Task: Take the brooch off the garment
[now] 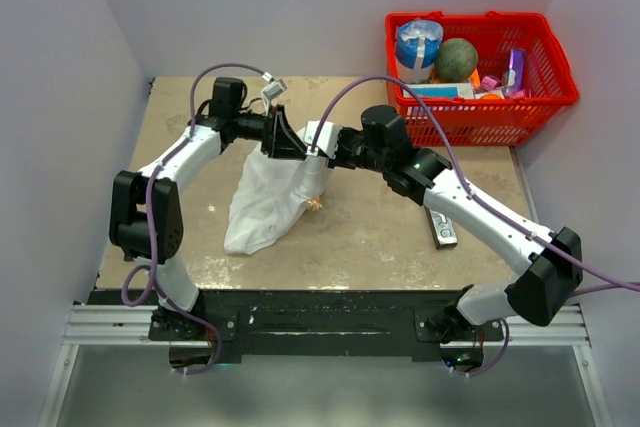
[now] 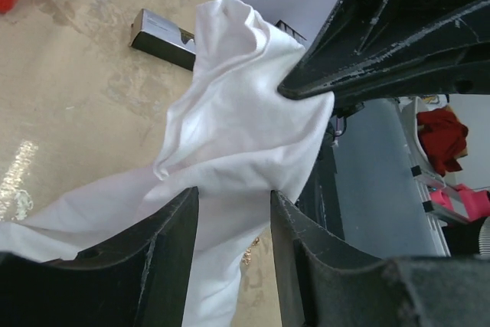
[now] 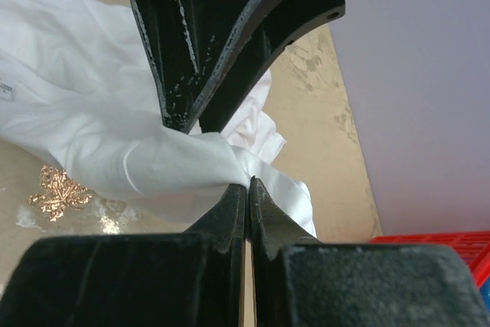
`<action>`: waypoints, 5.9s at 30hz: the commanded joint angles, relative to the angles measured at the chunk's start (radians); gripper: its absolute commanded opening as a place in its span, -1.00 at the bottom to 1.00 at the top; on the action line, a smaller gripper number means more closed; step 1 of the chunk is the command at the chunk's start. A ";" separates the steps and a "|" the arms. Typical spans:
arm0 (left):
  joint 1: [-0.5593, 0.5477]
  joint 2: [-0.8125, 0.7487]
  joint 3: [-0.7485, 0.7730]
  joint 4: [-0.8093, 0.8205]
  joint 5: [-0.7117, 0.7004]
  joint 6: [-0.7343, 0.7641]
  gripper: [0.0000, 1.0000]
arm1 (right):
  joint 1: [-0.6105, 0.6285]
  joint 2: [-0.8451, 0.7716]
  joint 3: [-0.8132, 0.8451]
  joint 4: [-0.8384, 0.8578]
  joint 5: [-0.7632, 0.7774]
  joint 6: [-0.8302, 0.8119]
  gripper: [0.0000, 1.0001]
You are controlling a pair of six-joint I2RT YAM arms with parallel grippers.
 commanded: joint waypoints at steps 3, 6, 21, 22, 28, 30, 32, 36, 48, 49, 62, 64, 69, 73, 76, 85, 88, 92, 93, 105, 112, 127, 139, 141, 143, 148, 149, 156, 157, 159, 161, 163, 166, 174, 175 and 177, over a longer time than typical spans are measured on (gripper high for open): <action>0.003 -0.034 -0.018 -0.120 0.031 0.121 -0.03 | 0.002 -0.028 -0.019 0.027 0.041 -0.011 -1.00; -0.011 -0.019 -0.019 -0.128 -0.032 0.180 0.01 | 0.001 -0.030 -0.017 0.021 0.038 -0.008 -1.00; -0.046 0.081 0.085 -0.027 -0.046 0.120 -0.94 | 0.002 -0.002 -0.006 0.030 0.041 0.012 -1.00; -0.044 0.076 0.086 -0.033 -0.044 0.121 -1.00 | 0.001 0.001 -0.008 0.033 0.041 0.016 -1.00; 0.080 -0.061 0.126 -0.238 -0.164 0.242 -1.00 | -0.027 0.045 0.020 0.073 0.054 0.129 -0.84; 0.183 -0.127 0.160 -0.367 -0.340 0.327 -1.00 | -0.068 0.074 0.064 0.058 0.022 0.203 -0.51; 0.236 -0.195 0.220 -0.477 -0.545 0.437 -1.00 | -0.091 0.093 0.084 0.058 -0.024 0.229 -0.09; 0.376 -0.354 0.229 -0.508 -0.770 0.592 -1.00 | -0.108 0.157 0.090 0.016 -0.090 0.161 0.19; 0.382 -0.591 0.123 -0.409 -1.218 0.614 -1.00 | -0.110 0.614 0.262 0.131 -0.106 -0.001 0.42; 0.382 -0.602 0.116 -0.386 -1.257 0.602 -1.00 | -0.108 0.649 0.288 0.124 -0.101 -0.011 0.42; 0.384 -0.537 0.103 -0.257 -1.322 0.548 -1.00 | -0.125 0.768 0.415 -0.014 -0.032 -0.093 -0.85; 0.384 -0.519 0.105 -0.208 -1.318 0.543 -1.00 | -0.137 0.684 0.417 -0.048 -0.063 -0.067 -0.90; 0.385 -0.566 -0.022 -0.073 -1.252 0.545 -1.00 | -0.148 0.429 0.325 -0.223 -0.181 -0.057 -0.93; 0.399 -0.614 -0.104 -0.070 -1.146 0.531 -1.00 | -0.150 0.257 0.213 -0.402 -0.210 -0.047 -0.92; 0.399 -0.643 -0.167 -0.033 -1.034 0.525 -1.00 | -0.150 0.199 0.130 -0.473 -0.233 -0.028 -0.92; 0.399 -0.490 -0.055 0.036 -1.025 0.488 -1.00 | -0.223 0.482 0.374 -0.331 -0.076 0.027 -0.94; 0.399 -0.456 -0.035 0.030 -1.017 0.464 -1.00 | -0.255 0.641 0.568 -0.351 0.012 0.042 -0.93; 0.397 -0.460 -0.059 -0.001 -0.986 0.418 -1.00 | -0.272 0.572 0.497 -0.210 0.059 0.105 -0.12; 0.397 -0.470 -0.074 0.004 -0.971 0.402 -1.00 | -0.274 0.526 0.454 -0.191 0.010 0.102 -0.02; 0.374 -0.507 -0.179 0.010 -0.923 0.299 -1.00 | -0.004 0.189 -0.169 -0.163 -0.253 -0.056 0.14; 0.376 -0.536 -0.162 -0.062 -0.922 0.302 -1.00 | 0.115 0.209 -0.315 0.045 -0.141 0.005 -0.03; 0.376 -0.550 -0.170 -0.044 -0.914 0.286 -1.00 | 0.129 0.349 -0.211 -0.004 -0.126 -0.037 -0.10; 0.376 -0.537 -0.164 -0.040 -0.922 0.312 -1.00 | 0.129 0.436 -0.180 -0.165 -0.091 -0.105 -0.26; 0.376 -0.533 -0.162 -0.037 -0.922 0.312 -1.00 | 0.125 0.458 -0.154 -0.204 -0.083 -0.117 -0.75; 0.376 -0.524 -0.157 -0.033 -0.922 0.315 -1.00 | 0.119 0.462 -0.129 -0.220 -0.101 -0.126 -0.92; 0.377 -0.473 -0.115 -0.027 -0.914 0.327 -1.00 | 0.088 0.387 -0.059 -0.182 -0.054 -0.084 -1.00; 0.377 -0.464 -0.101 -0.025 -0.911 0.339 -1.00 | 0.074 0.348 -0.037 -0.174 -0.045 -0.068 -1.00; 0.391 -0.349 0.097 0.048 -0.949 0.385 -1.00 | -0.128 0.228 0.256 0.016 0.093 0.189 -1.00; 0.391 -0.318 0.125 0.070 -0.952 0.384 -1.00 | -0.145 0.223 0.279 0.045 0.122 0.206 -1.00; 0.390 -0.280 0.233 0.090 -0.975 0.376 -1.00 | -0.177 0.222 0.352 0.126 0.153 0.226 -1.00; 0.391 -0.212 0.322 0.099 -0.992 0.376 -1.00 | -0.191 0.235 0.430 0.182 0.196 0.232 -1.00; 0.391 -0.145 0.468 0.107 -0.998 0.379 -1.00 | -0.206 0.280 0.490 0.243 0.241 0.219 -1.00; 0.390 -0.062 0.657 0.122 -1.003 0.376 -1.00 | -0.245 0.385 0.676 0.315 0.296 0.252 -1.00; 0.391 -0.014 0.883 0.280 -1.119 0.401 -1.00 | -0.306 0.604 1.194 0.360 0.371 0.277 -1.00; 0.391 -0.020 0.884 0.292 -1.138 0.404 -1.00 | -0.306 0.598 1.205 0.373 0.371 0.274 -1.00; 0.391 -0.045 0.895 0.300 -1.164 0.419 -1.00 | -0.308 0.579 1.205 0.409 0.370 0.278 -1.00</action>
